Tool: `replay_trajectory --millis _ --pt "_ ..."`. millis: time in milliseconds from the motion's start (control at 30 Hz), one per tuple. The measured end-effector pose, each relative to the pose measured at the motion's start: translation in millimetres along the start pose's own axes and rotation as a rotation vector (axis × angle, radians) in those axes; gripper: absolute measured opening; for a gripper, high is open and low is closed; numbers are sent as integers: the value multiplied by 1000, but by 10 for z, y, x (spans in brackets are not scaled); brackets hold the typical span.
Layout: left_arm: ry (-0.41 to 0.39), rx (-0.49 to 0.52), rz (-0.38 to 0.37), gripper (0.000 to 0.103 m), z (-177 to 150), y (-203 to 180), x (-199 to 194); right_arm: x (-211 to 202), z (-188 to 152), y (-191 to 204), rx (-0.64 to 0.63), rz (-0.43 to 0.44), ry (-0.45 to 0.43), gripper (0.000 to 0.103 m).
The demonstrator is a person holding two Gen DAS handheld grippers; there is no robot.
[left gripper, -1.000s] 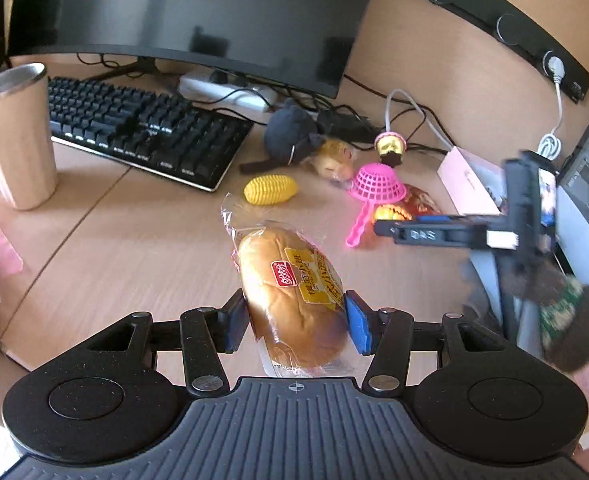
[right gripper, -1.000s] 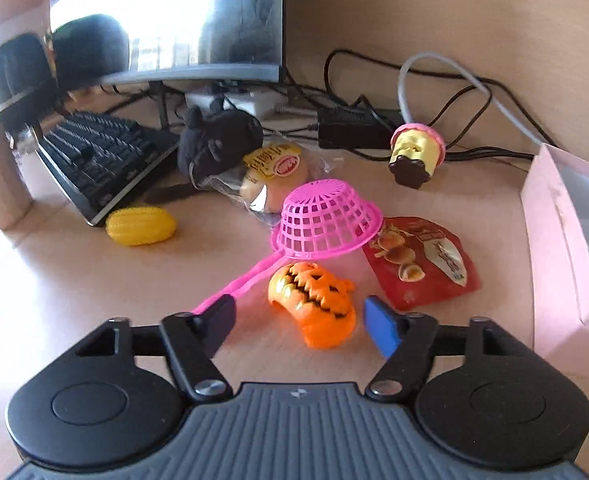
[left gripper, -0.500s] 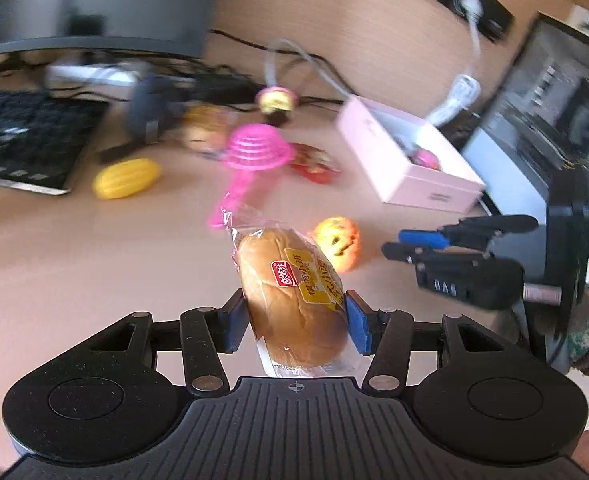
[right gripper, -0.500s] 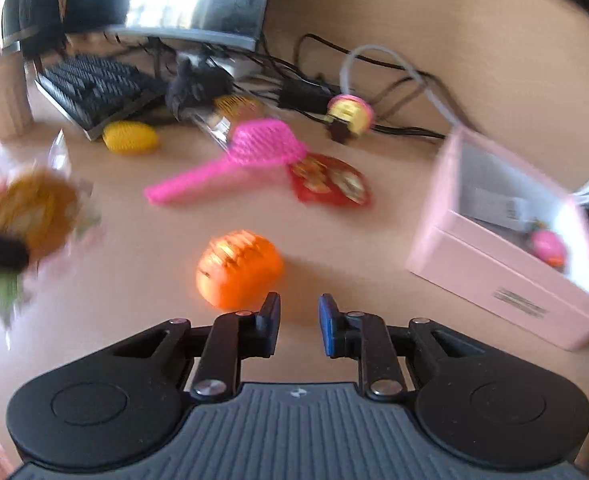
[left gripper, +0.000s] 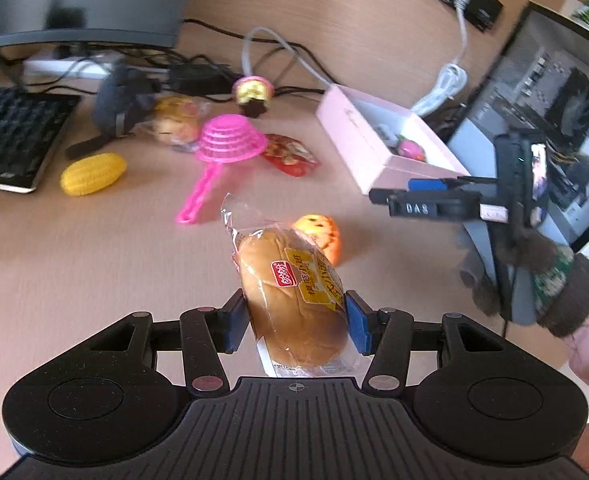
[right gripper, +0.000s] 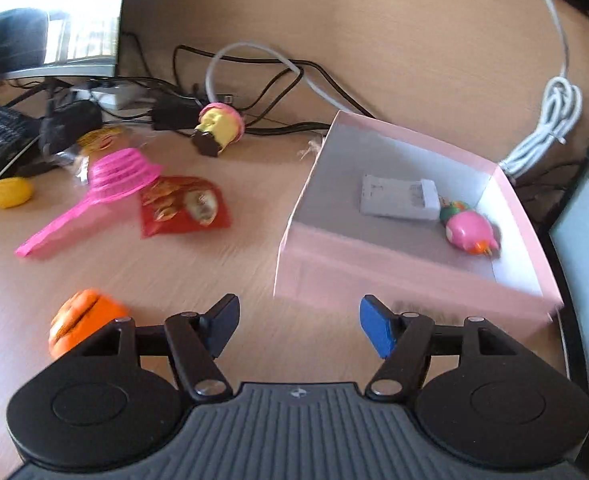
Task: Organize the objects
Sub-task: 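Reach the right gripper to the orange pumpkin toy and grasp it while the left holds the bread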
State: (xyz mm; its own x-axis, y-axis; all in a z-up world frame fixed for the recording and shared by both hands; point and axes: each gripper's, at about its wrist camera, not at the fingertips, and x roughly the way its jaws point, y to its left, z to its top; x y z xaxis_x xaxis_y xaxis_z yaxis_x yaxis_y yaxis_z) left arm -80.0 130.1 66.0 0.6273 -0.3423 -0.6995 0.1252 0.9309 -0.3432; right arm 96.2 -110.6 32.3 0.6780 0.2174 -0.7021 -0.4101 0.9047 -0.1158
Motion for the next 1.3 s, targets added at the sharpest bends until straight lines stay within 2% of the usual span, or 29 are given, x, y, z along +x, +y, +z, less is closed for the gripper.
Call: replay_trajectory --millis 133,167,200,233,333,433,533,567,633,667,733,867,933,967,1167,1200,1233,1300 --pt "-13 -81 58 55 -61 190 -139 89 70 91 -43 -4 -30 67" --pt "-14 -106 73 55 -82 240 -164 66 82 104 -42 17 -37 67" --pt "-15 -126 84 55 -98 283 -184 25 90 117 -33 58 -42 68" --pt "-18 -141 91 55 -111 320 -200 -22 93 132 -27 99 -42 72" --pt "-22 -159 100 55 -126 366 -218 -166 43 244 -24 246 -38 92" --pt "-13 -148 93 55 -103 351 -174 -242 -51 450 -72 374 -12 92" --pt "0 -122 72 55 -74 295 -115 -261 -149 724 -190 386 -12 91" --pt "5 -111 66 55 -67 261 -87 -239 -158 800 -207 380 -1 88" --pt "17 -90 54 55 -46 219 -44 -191 -163 875 -204 376 40 67" --pt "22 -79 48 55 -34 198 -21 -181 -159 890 -195 370 55 51" --pt "33 -58 35 55 -7 162 18 -224 -165 871 -169 347 57 36" --pt "53 -16 2 55 70 93 131 -453 -246 660 -114 315 48 28" --pt "63 4 -18 55 115 44 208 -590 -323 518 -89 285 47 19" --pt "67 16 -31 55 142 5 255 -659 -358 446 -74 268 49 19" --pt "89 107 -134 55 312 -296 535 -966 -606 78 -9 126 60 19" --pt "92 120 -144 55 336 -345 574 -999 -637 57 -2 107 55 26" --pt "91 130 -149 55 350 -389 600 -1021 -658 38 6 102 47 42" --pt "84 141 -146 55 364 -437 608 -1042 -680 71 19 100 6 60"
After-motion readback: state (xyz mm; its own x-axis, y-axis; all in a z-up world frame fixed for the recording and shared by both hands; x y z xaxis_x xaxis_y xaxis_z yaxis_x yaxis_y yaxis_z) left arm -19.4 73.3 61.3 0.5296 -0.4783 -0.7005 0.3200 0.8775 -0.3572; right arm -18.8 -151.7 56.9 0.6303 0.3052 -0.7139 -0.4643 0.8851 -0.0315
